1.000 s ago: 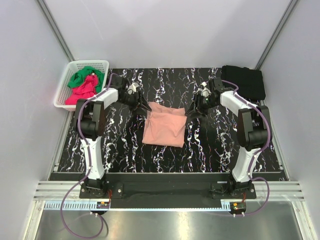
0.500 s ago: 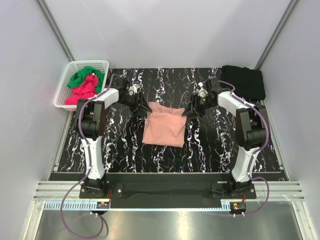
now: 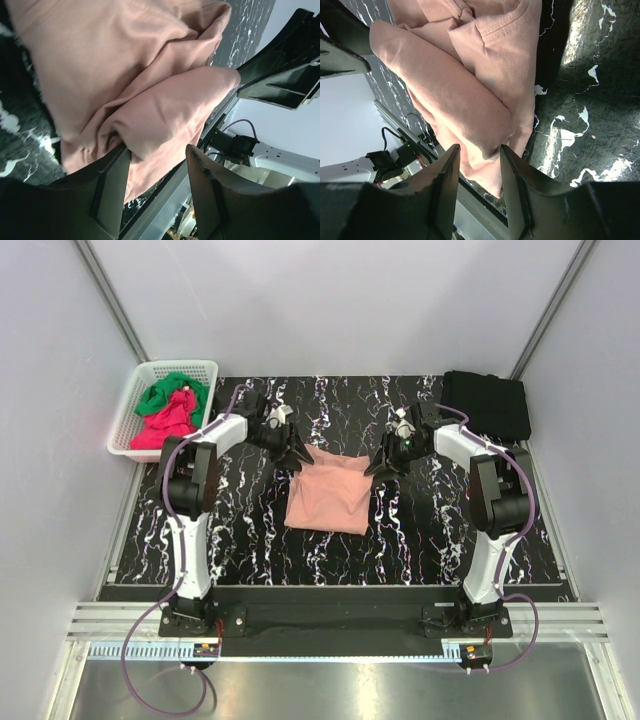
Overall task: Fold and stack the t-shirts
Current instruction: Fold the tshirt
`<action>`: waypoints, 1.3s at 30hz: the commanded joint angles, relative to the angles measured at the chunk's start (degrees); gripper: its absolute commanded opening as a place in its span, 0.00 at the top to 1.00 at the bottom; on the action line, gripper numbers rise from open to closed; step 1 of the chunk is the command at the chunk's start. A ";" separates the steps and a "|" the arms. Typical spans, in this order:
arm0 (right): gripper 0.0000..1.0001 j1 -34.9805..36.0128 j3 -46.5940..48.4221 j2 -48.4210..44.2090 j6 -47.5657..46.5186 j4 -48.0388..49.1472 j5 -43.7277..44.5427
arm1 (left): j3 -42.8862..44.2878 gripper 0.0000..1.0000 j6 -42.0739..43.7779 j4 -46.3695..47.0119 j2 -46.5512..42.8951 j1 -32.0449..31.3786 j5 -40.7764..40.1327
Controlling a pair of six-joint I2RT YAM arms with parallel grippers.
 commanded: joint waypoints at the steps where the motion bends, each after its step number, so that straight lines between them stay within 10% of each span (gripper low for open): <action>1: 0.56 0.38 0.66 0.38 -0.39 0.90 -2.13 | 3.94 0.48 0.41 0.57 1.71 -0.67 2.11; 8: 0.58 0.64 1.45 2.40 -0.04 0.99 -2.84 | 6.41 0.49 -0.39 0.13 3.92 -0.84 0.97; 14: 1.00 1.08 2.59 4.16 0.39 0.99 -2.75 | 5.17 0.58 0.23 -0.14 3.21 -0.84 -0.35; 24: 1.00 1.17 7.69 5.92 0.92 1.16 -3.10 | 8.42 0.98 -0.47 -0.31 5.41 -0.76 -0.09; 39: 1.00 1.26 12.34 8.82 1.54 0.90 -1.43 | 8.87 1.00 -0.30 -1.19 2.60 2.67 -6.68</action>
